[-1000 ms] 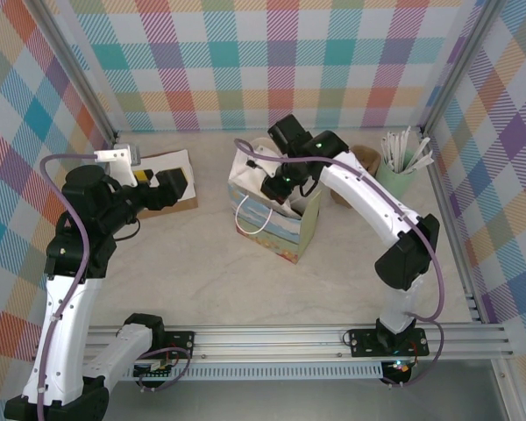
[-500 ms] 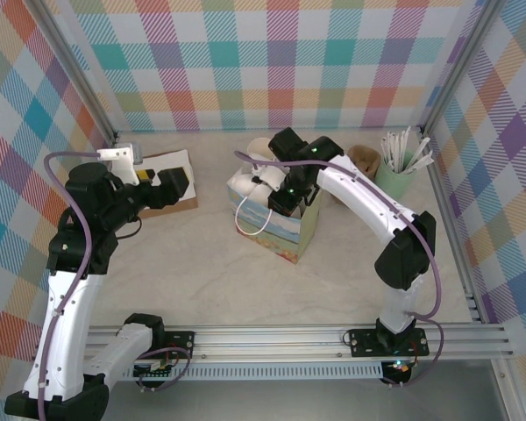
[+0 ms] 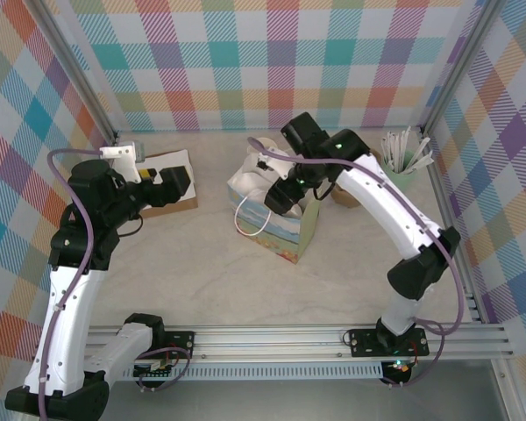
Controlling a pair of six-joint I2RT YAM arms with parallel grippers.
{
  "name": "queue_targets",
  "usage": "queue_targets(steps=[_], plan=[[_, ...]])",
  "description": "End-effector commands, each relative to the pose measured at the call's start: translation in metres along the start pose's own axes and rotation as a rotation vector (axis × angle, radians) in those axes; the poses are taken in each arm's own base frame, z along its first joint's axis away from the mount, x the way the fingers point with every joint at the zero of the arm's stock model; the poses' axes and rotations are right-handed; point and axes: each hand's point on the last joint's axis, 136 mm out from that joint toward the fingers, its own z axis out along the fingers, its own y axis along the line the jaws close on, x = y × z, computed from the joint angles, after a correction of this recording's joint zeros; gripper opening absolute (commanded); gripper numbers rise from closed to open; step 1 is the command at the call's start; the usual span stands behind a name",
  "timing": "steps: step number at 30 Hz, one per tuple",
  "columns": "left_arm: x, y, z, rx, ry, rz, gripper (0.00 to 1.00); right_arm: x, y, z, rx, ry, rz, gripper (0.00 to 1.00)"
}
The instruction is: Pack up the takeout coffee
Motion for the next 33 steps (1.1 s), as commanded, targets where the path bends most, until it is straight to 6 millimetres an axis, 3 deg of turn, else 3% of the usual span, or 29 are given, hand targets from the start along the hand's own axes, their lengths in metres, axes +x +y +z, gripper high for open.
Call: queue_targets(steps=[1, 11, 16, 18, 20, 28, 33], plan=[[-0.009, -0.011, -0.004, 0.038, -0.019, 0.023, 0.96, -0.011, 0.011, -0.026, -0.03, -0.093, -0.012, 0.69], [-0.01, -0.011, -0.004, 0.04, -0.02, 0.017, 0.97, -0.019, 0.008, 0.005, -0.08, -0.079, 0.016, 0.61], [-0.01, -0.011, -0.004, 0.039, -0.018, 0.015, 0.97, -0.019, -0.002, 0.02, -0.065, -0.061, 0.035, 0.29], [-0.009, -0.011, -0.004, 0.038, -0.017, 0.015, 0.97, -0.013, -0.009, 0.026, -0.043, -0.028, 0.05, 0.16], [-0.009, -0.011, -0.005, 0.037, -0.018, 0.016, 0.97, -0.002, -0.014, 0.035, -0.026, 0.022, 0.063, 0.09], [-0.008, -0.009, -0.004, 0.034, -0.013, 0.017, 0.97, 0.038, -0.019, 0.074, -0.046, 0.191, 0.121, 0.07], [-0.008, -0.009, -0.003, 0.031, -0.013, 0.017, 0.97, 0.03, -0.017, 0.066, -0.045, 0.157, 0.116, 0.17]])
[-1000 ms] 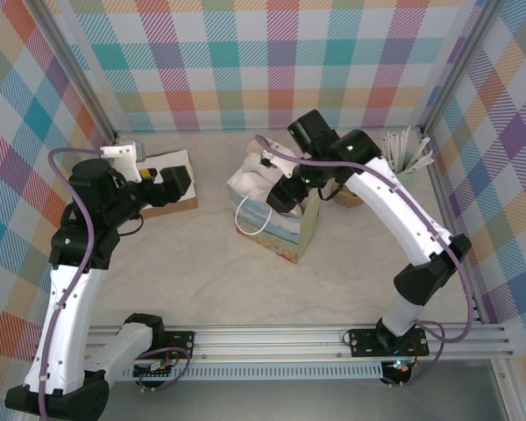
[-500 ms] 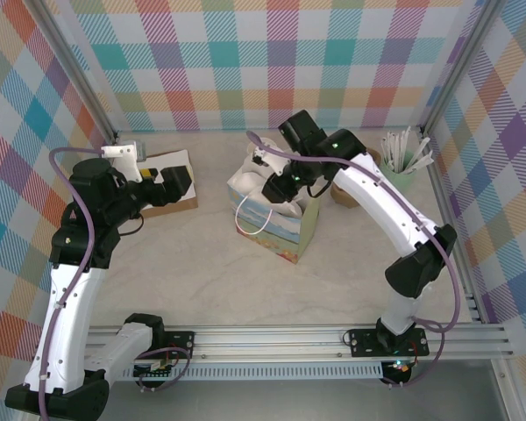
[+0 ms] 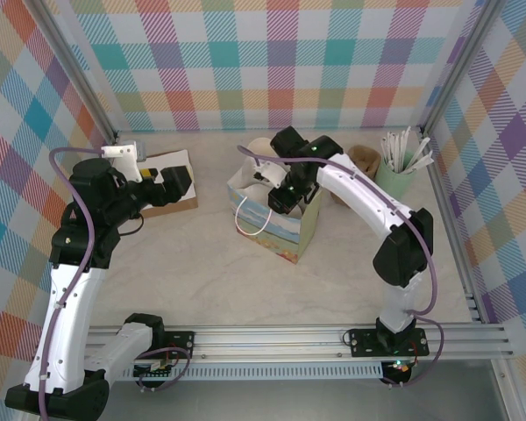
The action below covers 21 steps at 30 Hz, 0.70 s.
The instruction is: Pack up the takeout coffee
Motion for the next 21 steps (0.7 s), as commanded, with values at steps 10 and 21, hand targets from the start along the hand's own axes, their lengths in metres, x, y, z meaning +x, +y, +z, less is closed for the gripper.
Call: queue_targets(steps=[10, 21], plan=[[0.007, 0.01, 0.007, -0.03, 0.004, -0.029, 0.98, -0.013, 0.004, -0.096, 0.126, -0.228, 0.009, 0.64], [0.051, 0.085, 0.035, -0.321, 0.007, -0.151, 1.0, 0.022, -0.036, -0.176, 0.283, -0.537, 0.328, 1.0]])
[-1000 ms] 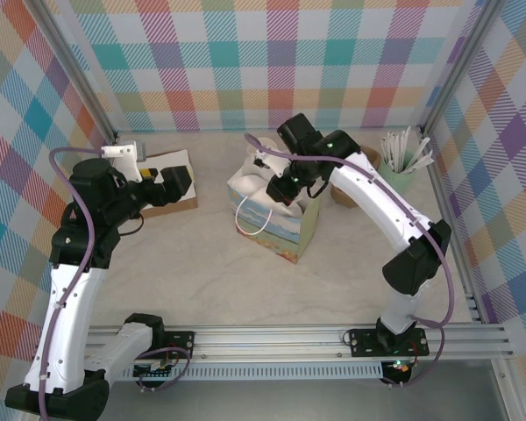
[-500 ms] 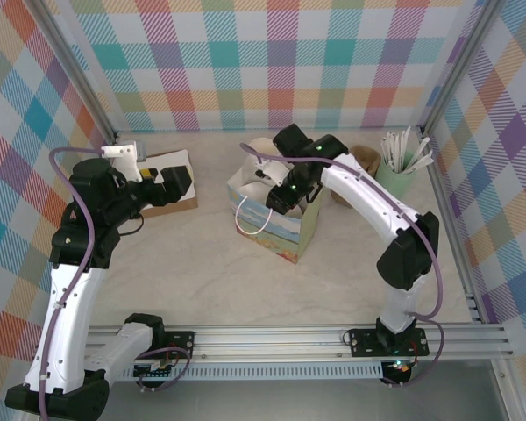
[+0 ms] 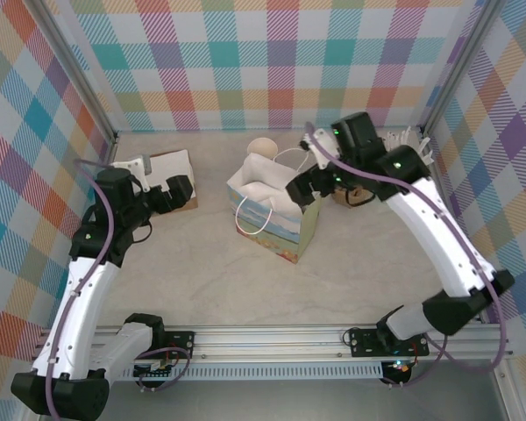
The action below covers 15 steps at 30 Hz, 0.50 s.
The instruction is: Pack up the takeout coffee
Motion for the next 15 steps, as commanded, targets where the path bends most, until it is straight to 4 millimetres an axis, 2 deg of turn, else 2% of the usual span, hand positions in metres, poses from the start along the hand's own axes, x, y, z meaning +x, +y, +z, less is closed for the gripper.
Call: queue_targets(steps=[1, 5, 9, 10, 15], plan=[[-0.007, 0.024, 0.009, -0.114, -0.082, -0.043, 1.0, 0.002, -0.037, -0.011, 0.114, -0.098, 0.172, 1.0], [0.0, 0.053, 0.021, -0.231, -0.111, -0.05, 1.0, 0.034, -0.078, -0.022, 0.246, -0.169, 0.287, 1.0], [0.007, 0.077, 0.038, -0.308, -0.14, -0.027, 1.0, 0.076, -0.114, -0.023, 0.407, -0.243, 0.363, 1.0], [0.003, 0.08, 0.043, -0.313, -0.176, -0.023, 1.0, 0.087, -0.123, -0.021, 0.444, -0.261, 0.384, 1.0], [0.021, 0.108, 0.067, -0.396, -0.205, 0.045, 1.0, 0.142, -0.155, -0.006, 0.592, -0.342, 0.45, 1.0]])
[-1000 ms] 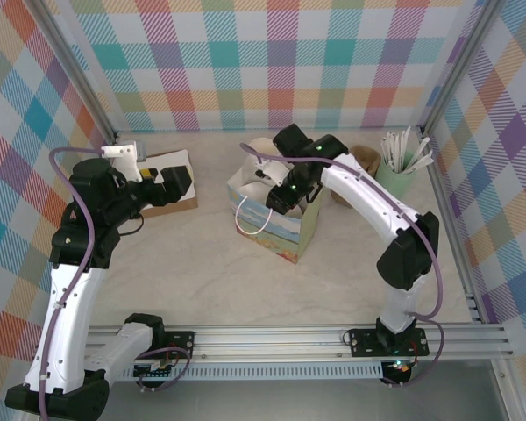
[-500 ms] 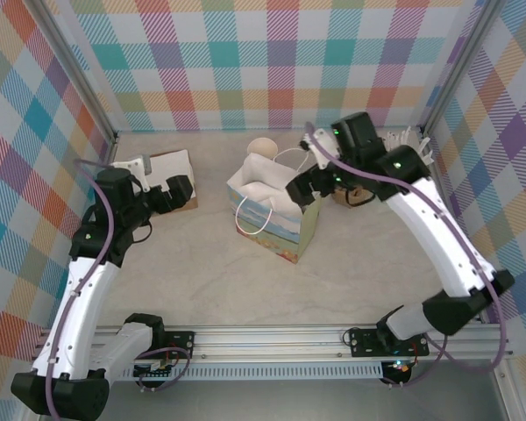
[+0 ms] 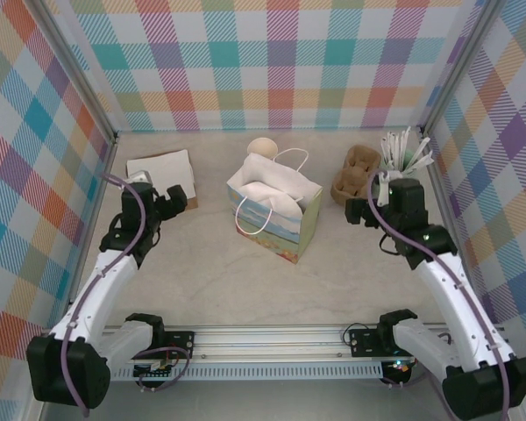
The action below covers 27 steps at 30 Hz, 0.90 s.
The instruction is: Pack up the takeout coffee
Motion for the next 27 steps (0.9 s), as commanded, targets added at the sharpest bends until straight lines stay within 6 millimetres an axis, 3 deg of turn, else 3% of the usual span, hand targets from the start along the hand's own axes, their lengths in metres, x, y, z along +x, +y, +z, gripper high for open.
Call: queue_targets(steps=[1, 7, 10, 23, 27], plan=[[-0.012, 0.014, 0.015, -0.07, -0.123, 0.04, 1.0, -0.011, -0.026, 0.01, 0.094, -0.198, 0.067, 1.0], [0.013, 0.022, 0.045, -0.113, -0.067, 0.147, 1.0, 0.037, -0.049, 0.05, 0.147, -0.207, 0.077, 1.0], [0.024, 0.026, 0.058, -0.118, -0.073, 0.176, 1.0, 0.046, -0.052, 0.066, 0.143, -0.216, 0.083, 1.0], [0.055, 0.009, 0.088, 0.037, -0.149, 0.296, 1.0, 0.022, -0.04, 0.13, 0.077, -0.339, -0.043, 1.0], [0.067, 0.004, 0.098, 0.081, -0.156, 0.306, 1.0, 0.03, -0.034, 0.144, 0.03, -0.331, -0.068, 1.0]])
